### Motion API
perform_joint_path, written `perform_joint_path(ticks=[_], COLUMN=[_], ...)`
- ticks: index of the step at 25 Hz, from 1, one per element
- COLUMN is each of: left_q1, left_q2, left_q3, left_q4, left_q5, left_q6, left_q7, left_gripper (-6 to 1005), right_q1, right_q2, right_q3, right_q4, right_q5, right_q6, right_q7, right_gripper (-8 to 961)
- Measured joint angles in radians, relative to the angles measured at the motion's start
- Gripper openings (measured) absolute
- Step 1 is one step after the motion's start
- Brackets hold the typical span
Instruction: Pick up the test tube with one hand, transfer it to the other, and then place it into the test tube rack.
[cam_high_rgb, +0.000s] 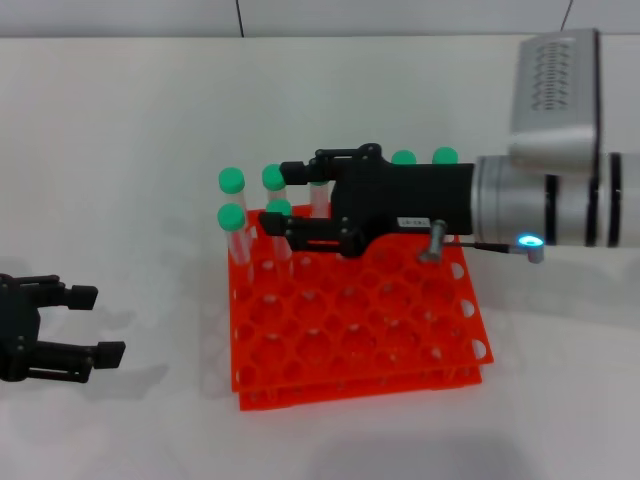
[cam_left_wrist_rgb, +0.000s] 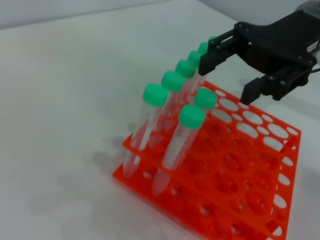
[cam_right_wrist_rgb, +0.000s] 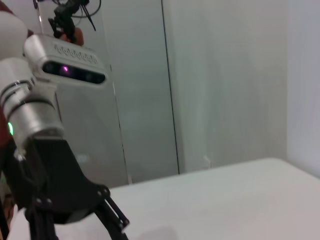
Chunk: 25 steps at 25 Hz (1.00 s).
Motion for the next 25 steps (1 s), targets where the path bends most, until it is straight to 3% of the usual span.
perform_joint_path(ticks=[4,10,17,25], left_q1=[0.007,-0.002,-0.039,-0.041], left_q2=[0.0,-0.009,-0.037,-0.041], left_q3=[-0.006,-0.052,-0.046,-0.044], left_q4=[-0.008,-0.037,-0.039,-0.04], left_q5=[-0.067,-0.204,-0.265,-0.308], left_q6=[0.001,0.006,0.006,0.008], left_q7=[0.037,0.081,0.068,0.038], left_gripper=[892,890,888,888], right_q1=[-0.076,-0.158,-0.186,-0.193], right_q2=[-0.006,-0.009,-0.01,-0.012], right_q3=[0.069,0.291,0.519,0.61], right_q4=[-0.067,-0.11,-0.098,-0.101], right_q5=[-0.029,-0.152,-0.249,-0.299], right_q6=[-0.082,-0.273,-0.443,-0.474], right_q7=[0.001,0.046,0.057,0.069], right_gripper=[610,623,638,677])
